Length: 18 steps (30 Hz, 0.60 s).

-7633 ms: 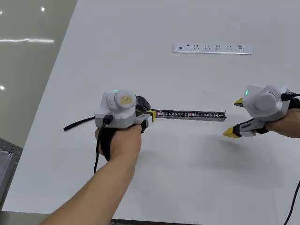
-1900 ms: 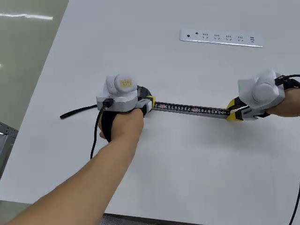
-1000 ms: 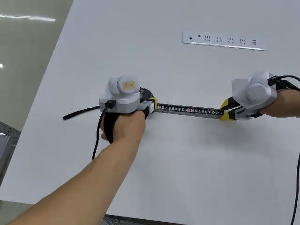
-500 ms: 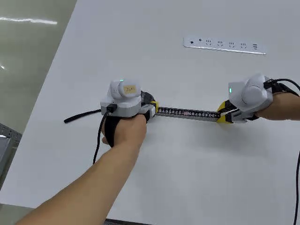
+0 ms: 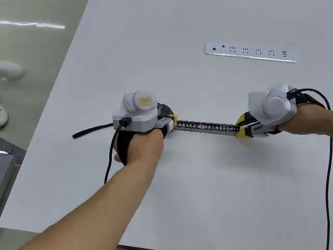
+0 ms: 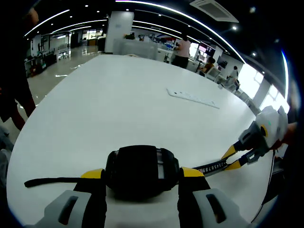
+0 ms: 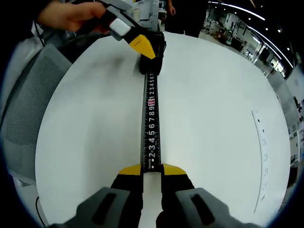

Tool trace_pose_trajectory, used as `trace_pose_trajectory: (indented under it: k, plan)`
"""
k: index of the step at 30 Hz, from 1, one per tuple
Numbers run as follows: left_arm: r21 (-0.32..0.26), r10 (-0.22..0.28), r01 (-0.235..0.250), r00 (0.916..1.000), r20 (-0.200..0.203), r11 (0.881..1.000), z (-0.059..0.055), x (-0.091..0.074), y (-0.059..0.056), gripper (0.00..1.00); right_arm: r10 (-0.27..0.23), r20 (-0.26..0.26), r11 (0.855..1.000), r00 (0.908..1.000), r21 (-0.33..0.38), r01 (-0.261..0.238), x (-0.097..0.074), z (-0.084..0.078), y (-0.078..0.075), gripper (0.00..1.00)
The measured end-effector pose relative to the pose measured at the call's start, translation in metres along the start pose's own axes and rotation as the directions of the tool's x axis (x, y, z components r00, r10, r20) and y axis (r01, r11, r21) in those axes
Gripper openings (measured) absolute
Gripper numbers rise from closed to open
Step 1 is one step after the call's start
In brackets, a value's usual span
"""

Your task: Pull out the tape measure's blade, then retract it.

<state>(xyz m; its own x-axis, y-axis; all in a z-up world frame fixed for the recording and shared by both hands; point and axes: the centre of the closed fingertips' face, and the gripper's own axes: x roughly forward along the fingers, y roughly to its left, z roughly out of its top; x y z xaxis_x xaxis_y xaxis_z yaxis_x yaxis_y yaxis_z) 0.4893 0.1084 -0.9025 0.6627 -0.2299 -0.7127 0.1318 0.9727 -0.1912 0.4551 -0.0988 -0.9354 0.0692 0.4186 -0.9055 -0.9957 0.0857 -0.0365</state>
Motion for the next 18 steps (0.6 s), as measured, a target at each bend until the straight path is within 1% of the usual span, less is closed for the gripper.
trace_pose_trajectory:
  k: [7, 18]
  plan:
    - [-0.001, -0.003, 0.003, 1.0, -0.001, 1.0, 0.0, 0.0, 0.0, 0.57, 0.01, 0.01, 1.0, 0.9999, 0.016, -0.01, 0.002, 0.004, -0.001, 0.13]
    - [-0.001, -0.005, 0.005, 1.0, -0.002, 1.0, -0.001, -0.001, 0.0, 0.57, 0.024, 0.008, 1.0, 0.9997, 0.006, -0.024, 0.006, 0.012, -0.001, 0.13]
